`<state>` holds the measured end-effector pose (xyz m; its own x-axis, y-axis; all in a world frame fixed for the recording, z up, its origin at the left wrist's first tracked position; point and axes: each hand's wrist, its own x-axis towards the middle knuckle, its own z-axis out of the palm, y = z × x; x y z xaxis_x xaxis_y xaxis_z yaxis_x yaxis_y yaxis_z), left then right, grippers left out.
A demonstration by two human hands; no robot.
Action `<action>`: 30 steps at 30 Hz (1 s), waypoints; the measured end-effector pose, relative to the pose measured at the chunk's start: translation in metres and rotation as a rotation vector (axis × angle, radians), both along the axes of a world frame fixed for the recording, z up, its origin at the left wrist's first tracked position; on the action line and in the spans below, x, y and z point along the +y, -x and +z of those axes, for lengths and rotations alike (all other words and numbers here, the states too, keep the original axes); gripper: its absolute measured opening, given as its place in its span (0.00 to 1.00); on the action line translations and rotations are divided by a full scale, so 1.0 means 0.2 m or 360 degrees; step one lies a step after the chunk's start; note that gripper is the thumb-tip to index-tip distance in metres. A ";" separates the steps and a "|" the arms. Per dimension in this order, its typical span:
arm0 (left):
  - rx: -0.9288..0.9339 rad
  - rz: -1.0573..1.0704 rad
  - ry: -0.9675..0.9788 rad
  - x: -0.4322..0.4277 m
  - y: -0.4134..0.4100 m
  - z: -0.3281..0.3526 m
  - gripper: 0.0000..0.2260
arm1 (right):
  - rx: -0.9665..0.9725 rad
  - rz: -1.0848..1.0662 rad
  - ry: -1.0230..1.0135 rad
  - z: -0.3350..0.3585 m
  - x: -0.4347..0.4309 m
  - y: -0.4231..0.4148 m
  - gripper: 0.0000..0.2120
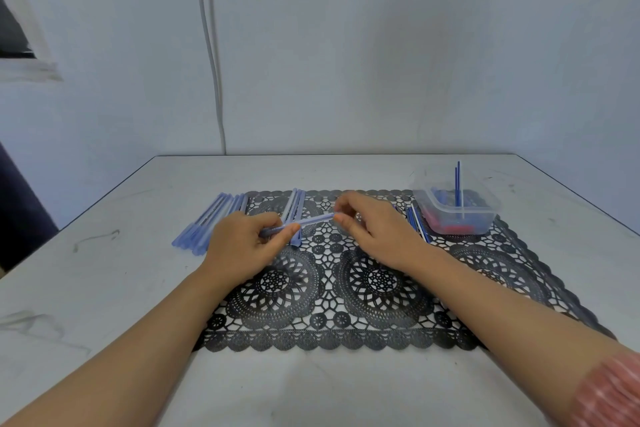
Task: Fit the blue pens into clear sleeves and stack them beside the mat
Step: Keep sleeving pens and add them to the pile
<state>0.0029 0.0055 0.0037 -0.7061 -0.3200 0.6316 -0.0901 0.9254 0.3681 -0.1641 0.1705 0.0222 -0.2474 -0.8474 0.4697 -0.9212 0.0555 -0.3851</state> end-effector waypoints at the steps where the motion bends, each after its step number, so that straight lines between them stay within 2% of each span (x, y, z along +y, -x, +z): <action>1: 0.0007 -0.0018 0.0007 0.00 0.00 0.00 0.21 | 0.0030 -0.0004 0.0009 0.00 0.00 0.00 0.12; 5: 0.0018 -0.0027 0.0023 0.00 0.01 -0.01 0.21 | 0.0004 -0.0056 0.0015 0.00 0.01 0.00 0.18; 10: 0.0037 -0.0020 0.0032 -0.01 0.01 -0.01 0.20 | -0.0053 -0.0029 0.0021 0.01 0.01 -0.02 0.09; 14: 0.0022 -0.0046 0.0072 0.00 0.01 -0.02 0.19 | -0.0055 -0.0042 0.0074 0.00 0.01 0.00 0.16; 18: 0.0052 -0.0056 -0.0001 -0.01 0.01 -0.02 0.21 | -0.0077 0.0001 0.0028 0.00 0.01 0.02 0.13; 23: 0.0028 -0.0044 0.0039 0.00 0.01 -0.01 0.20 | 0.0000 0.0022 0.0133 0.00 0.01 0.02 0.21; 30: 0.0025 -0.0040 -0.0018 -0.01 0.01 -0.01 0.23 | 0.0082 0.0022 0.0109 0.00 0.01 0.02 0.14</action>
